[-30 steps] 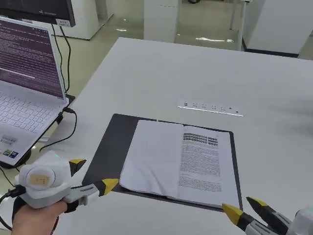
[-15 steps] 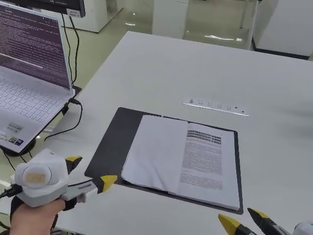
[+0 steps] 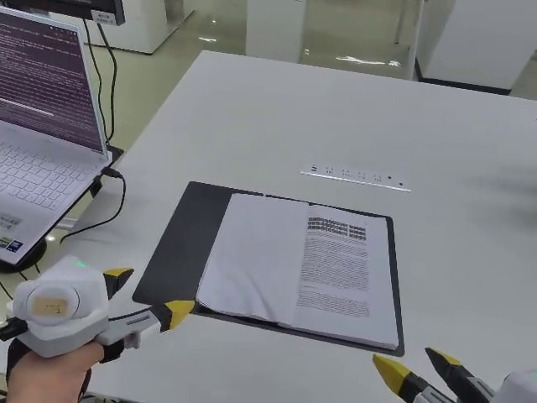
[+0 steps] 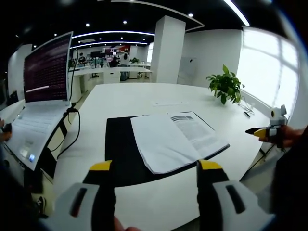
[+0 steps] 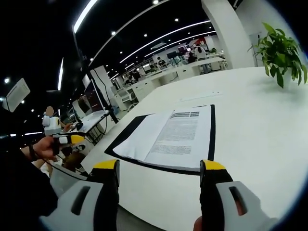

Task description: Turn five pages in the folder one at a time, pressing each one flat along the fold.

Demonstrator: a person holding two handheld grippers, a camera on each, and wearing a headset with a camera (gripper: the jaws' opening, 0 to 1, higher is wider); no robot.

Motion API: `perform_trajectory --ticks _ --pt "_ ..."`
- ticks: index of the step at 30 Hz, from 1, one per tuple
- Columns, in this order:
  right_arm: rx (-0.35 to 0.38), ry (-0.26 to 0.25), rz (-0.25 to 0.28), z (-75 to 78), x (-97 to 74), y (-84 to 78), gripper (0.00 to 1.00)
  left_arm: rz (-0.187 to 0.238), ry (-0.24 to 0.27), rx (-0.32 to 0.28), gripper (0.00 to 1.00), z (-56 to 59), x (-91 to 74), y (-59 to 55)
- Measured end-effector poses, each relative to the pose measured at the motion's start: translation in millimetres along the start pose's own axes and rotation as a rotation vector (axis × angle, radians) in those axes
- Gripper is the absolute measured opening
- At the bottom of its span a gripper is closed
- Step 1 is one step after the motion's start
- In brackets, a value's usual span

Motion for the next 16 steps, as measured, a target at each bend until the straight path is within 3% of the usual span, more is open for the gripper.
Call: perform_trajectory --ticks 16 --pt "0.020 -0.019 0.016 5.2 -6.4 1.0 0.67 0.001 -0.011 0.002 0.68 11.0 -2.3 7.8"
Point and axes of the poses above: the centre of the closed fingertips' face, and the gripper's own axes: x roughly forward along the fingers, z roughly to its right, y roughly out of its top, the point moved 6 cm from there along -x, roughly backward along the fingers, and after that the axes turned 7 degrees about y, right-handed, at the moved point
